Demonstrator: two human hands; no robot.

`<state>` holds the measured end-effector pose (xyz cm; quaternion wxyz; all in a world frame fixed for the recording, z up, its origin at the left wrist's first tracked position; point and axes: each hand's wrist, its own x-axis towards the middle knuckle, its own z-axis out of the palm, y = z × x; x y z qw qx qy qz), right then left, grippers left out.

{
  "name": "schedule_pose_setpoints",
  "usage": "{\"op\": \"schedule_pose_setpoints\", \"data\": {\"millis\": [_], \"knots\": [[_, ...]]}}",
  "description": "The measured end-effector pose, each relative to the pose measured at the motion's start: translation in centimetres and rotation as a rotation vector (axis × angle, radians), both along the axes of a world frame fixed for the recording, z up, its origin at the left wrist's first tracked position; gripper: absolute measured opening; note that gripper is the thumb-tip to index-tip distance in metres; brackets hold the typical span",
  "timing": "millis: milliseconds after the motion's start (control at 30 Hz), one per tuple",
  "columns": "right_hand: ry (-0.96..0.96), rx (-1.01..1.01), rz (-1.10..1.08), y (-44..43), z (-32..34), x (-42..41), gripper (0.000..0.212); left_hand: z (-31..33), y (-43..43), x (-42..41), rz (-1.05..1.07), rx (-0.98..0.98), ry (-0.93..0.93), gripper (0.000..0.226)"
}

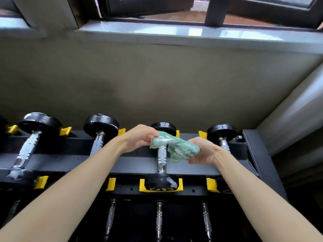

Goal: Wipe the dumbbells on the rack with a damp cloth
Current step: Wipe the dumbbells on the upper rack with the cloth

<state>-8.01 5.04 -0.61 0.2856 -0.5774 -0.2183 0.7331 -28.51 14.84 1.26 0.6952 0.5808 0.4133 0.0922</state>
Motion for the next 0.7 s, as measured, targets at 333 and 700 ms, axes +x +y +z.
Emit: {"op": "schedule_pose_setpoints", "data": {"millis": [333, 700], "knots": [[0.206, 0.041, -0.372, -0.1, 1.3, -0.8, 0.025, 2.7, -1.4, 2.2, 0.291, 0.265, -0.093, 0.018], [0.062, 0.05, -0.355, 0.6, 0.9, -2.3, 0.027, 3.6, -2.2, 4.1, 0.176, 0.934, 0.235, 0.011]]}}
